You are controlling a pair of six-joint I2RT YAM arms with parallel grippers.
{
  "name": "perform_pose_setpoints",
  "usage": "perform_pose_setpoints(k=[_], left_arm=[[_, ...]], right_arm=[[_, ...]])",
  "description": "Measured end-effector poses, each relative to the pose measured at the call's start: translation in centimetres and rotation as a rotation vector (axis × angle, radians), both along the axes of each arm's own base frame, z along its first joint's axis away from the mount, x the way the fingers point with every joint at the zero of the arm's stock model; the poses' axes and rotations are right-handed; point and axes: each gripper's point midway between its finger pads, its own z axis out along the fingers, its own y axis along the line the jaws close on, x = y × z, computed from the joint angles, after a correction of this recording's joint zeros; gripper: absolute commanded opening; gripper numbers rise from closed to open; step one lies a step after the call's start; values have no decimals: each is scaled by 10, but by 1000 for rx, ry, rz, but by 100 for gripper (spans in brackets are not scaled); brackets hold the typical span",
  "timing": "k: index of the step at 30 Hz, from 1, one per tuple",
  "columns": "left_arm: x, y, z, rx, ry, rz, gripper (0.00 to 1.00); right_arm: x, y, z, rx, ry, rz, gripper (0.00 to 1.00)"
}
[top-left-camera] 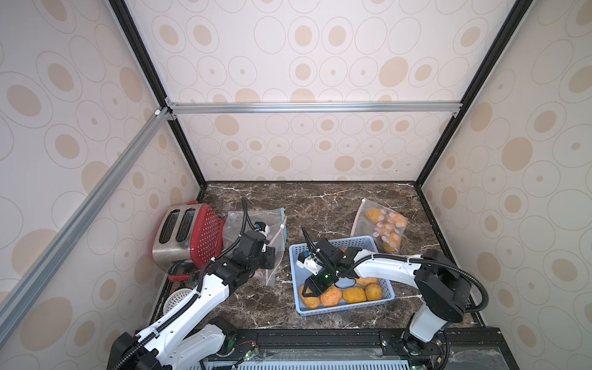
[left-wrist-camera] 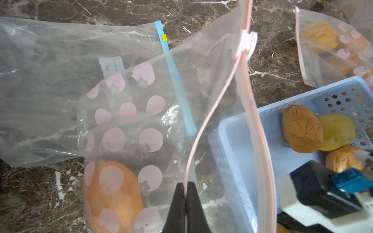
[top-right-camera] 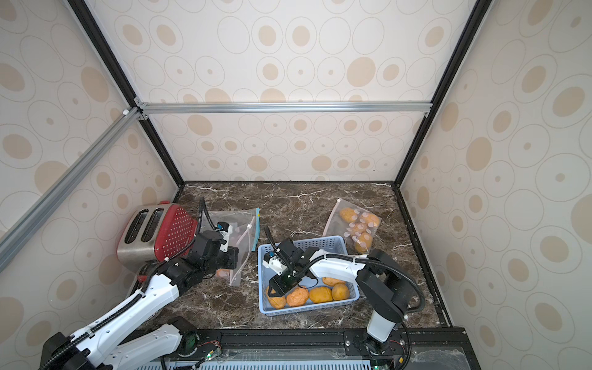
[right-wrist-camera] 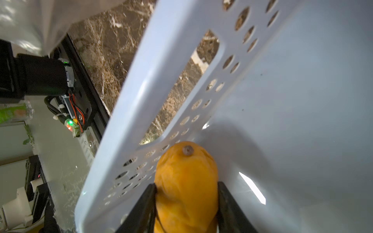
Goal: Put the potatoes into a zipper bag and zip it
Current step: Pick up the potato from the basket, then place the potato into the zipper food storage bag.
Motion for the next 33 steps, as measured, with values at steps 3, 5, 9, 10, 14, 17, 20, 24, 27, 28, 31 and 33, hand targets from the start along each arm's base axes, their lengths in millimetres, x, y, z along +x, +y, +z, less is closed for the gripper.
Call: perform_pose_setpoints(k=[3,5,9,10,14,17,20,24,27,28,31,33], left_arm=[[0,0,0,0,0,0,0],[0,0,0,0,0,0,0],[0,0,0,-1,0,-1,0],[0,-1,0,-3,1,-4,0],[-1,-8,2,-35,2,-31,0],[-1,-18,7,-81,-2,-60,0],[0,-30,8,-135,9,-90,0],[2,-47,6,-206,37,-130,0],[3,-54,3,-233,58,-148,0],[3,-55,2,-237,63,-150,0],[3,-59,2,-251,74,-157,0],[3,-60,2,-258,76,-158,0]], right_arm=[[7,-1,14,31,-65,-17,45],[11,-1,25,56,-108,-30,45],[21,-1,46,109,-197,-64,44],[22,-2,50,121,-213,-72,44],[30,-3,72,188,-292,-111,43],[36,-2,90,244,-348,-146,42],[46,0,112,307,-412,-185,42],[60,4,139,388,-486,-251,41],[72,7,154,436,-528,-311,40],[75,7,159,453,-540,-332,40],[87,10,170,494,-568,-394,39],[96,14,172,508,-572,-433,39]])
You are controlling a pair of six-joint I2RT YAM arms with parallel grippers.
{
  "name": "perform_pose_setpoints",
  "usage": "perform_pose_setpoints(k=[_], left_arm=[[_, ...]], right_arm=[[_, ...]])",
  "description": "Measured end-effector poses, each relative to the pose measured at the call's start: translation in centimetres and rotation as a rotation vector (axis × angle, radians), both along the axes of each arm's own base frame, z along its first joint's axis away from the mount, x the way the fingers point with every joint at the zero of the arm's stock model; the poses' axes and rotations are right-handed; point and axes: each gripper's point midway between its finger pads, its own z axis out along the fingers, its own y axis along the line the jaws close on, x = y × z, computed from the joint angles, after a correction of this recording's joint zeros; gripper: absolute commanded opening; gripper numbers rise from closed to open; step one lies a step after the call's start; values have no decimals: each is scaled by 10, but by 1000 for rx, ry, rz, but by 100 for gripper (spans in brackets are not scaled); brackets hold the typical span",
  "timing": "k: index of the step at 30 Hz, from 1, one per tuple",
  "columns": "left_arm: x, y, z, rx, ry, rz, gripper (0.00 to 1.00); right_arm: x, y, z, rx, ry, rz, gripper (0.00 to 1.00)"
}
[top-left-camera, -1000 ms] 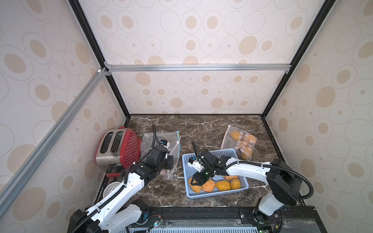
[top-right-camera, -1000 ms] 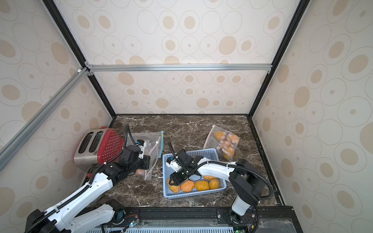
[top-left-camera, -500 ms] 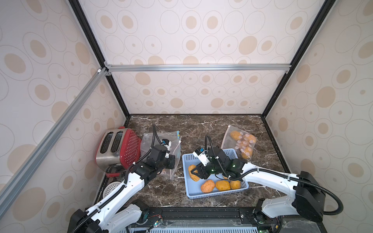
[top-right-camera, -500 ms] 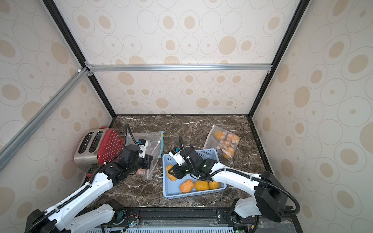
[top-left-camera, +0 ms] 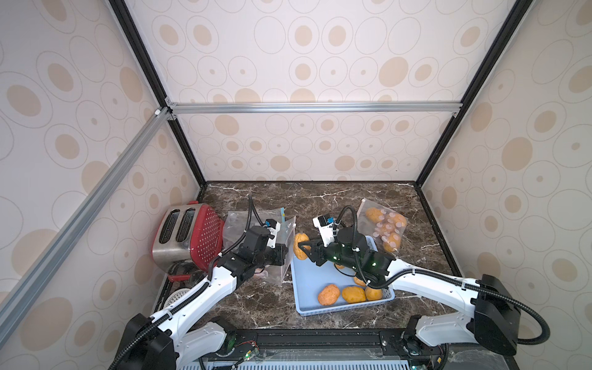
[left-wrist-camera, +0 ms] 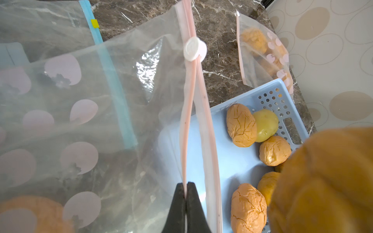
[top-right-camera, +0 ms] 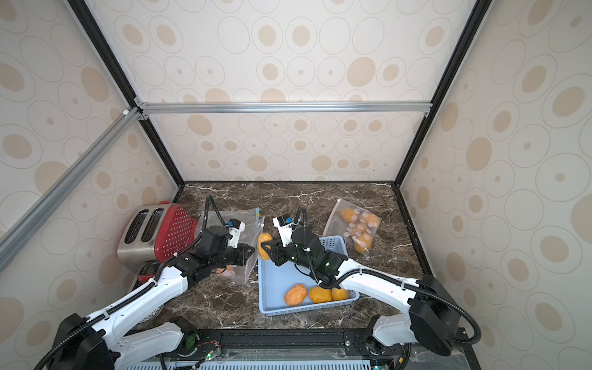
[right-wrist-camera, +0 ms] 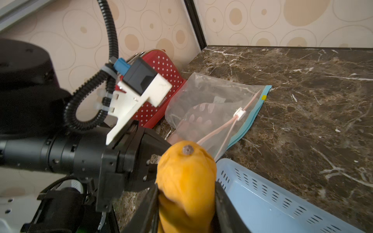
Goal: Put the potatoes into a zipper bag and zip it
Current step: Place the potato into the zipper food storage bag.
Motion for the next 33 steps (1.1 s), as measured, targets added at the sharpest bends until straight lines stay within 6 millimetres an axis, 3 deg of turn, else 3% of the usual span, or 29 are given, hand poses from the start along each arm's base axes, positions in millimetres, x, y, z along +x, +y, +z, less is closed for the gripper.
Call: perform_pose_setpoints(k=[6,13,33], left_arm=[[1,-2,3,-14,2,-2,0],[1,-2,3,-21,8,6,0],[0,2,22,-75,-10,60,0]], right_arm=[[22,17,-3,45,17,-57,38],[35,26,-8,67,30,-89,38],[45,28,-39,27,53,-131,40]])
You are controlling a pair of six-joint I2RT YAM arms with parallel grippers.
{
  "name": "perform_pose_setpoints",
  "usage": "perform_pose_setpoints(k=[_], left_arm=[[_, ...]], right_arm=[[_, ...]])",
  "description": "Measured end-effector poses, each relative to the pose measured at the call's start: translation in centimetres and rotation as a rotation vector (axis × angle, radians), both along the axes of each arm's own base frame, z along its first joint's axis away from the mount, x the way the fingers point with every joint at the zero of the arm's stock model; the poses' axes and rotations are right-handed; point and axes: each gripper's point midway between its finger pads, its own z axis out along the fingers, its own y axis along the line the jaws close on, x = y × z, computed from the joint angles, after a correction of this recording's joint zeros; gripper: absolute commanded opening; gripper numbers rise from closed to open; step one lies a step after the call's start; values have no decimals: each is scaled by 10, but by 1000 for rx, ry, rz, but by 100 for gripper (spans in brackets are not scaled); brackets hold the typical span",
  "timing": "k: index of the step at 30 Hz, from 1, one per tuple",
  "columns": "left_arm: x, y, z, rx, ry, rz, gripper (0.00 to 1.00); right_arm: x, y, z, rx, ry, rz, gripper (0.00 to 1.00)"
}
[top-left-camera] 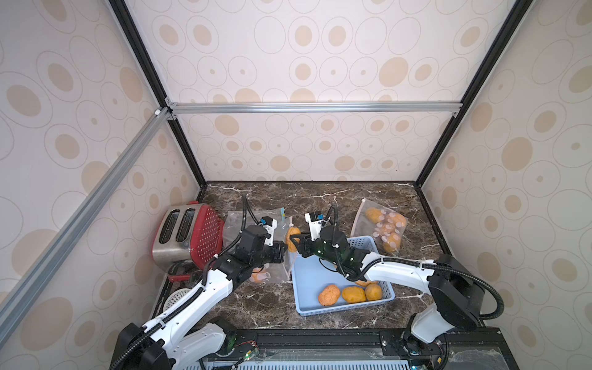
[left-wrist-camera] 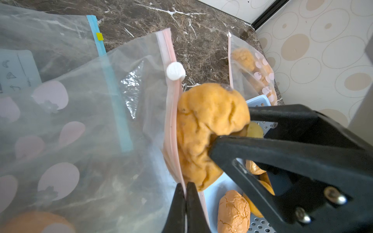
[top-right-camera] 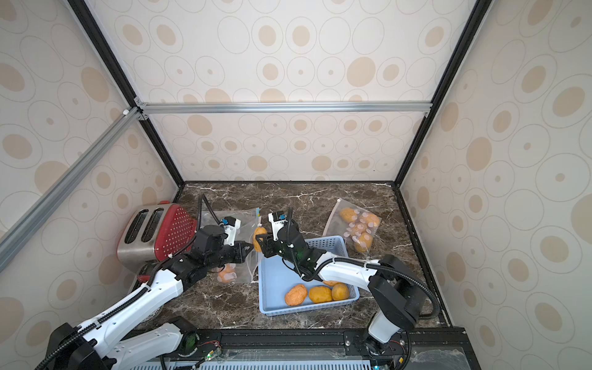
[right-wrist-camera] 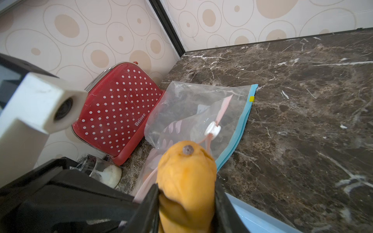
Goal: Put the potatoes into a zipper bag and zip it
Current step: Place the potato into the zipper food storage bag.
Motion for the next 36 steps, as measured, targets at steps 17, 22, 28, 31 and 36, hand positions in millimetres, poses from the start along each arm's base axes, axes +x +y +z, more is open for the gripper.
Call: perform_pose_setpoints(k=[17,22,28,31,36], left_arm=[[4,4,6,-20,-11,50,0],[6,6,7,-17,-19,61,0],[8,5,8,-18,-28,65,0],[9,5,8,-19,-29,65,0],[9,5,8,-18,-29,65,0]], right_arm=[[-8,8,-16,28,102,34,41],[-12,10,-19,42,166,37,43],[-14,12,-23,49,216,38,46],[-15,12,-28,40,239,34,53],[-16,10,-33,22,258,28,62]])
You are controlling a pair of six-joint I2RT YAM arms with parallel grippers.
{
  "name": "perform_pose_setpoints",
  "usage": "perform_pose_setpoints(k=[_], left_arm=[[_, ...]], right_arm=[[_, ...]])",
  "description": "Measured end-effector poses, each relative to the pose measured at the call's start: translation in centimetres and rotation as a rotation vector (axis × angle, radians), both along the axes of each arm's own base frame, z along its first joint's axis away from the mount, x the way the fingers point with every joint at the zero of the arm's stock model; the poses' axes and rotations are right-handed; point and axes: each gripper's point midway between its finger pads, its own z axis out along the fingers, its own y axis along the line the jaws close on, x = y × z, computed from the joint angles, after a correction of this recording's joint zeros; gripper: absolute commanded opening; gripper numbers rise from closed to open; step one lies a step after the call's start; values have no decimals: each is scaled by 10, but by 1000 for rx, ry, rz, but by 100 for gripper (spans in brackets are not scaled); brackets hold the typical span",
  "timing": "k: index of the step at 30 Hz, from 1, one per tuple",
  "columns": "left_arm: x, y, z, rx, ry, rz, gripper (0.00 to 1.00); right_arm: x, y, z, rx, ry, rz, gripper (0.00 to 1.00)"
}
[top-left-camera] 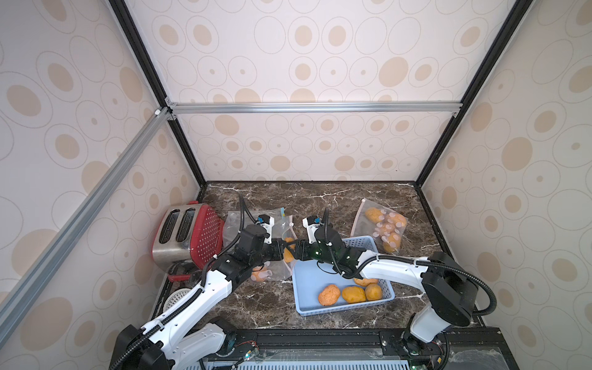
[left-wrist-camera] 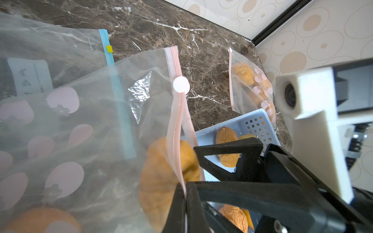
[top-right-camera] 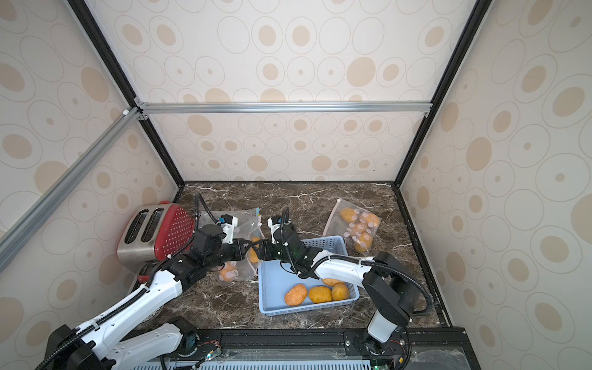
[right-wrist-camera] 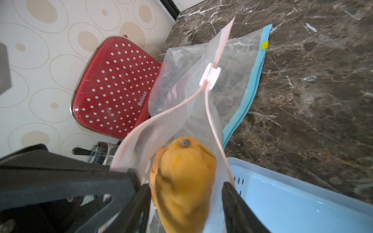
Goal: Put the potatoes into a zipper bag and zip it
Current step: Place the potato into the zipper food storage bag, then move the potato into the basket.
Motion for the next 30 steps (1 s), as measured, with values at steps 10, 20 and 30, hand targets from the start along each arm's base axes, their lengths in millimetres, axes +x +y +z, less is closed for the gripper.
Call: perform_pose_setpoints(k=[10,20,30], left_arm=[[1,2,-1,8,-2,10,0],[-2,18,-10,109,0,40,0],[-2,35,2,179,-79,72,0]], right_arm=[[-2,-4,8,-18,-32,15,66],[-17,-42,56,-42,-232,15,67],[-26,-162,65,-306,-399,-212,75]])
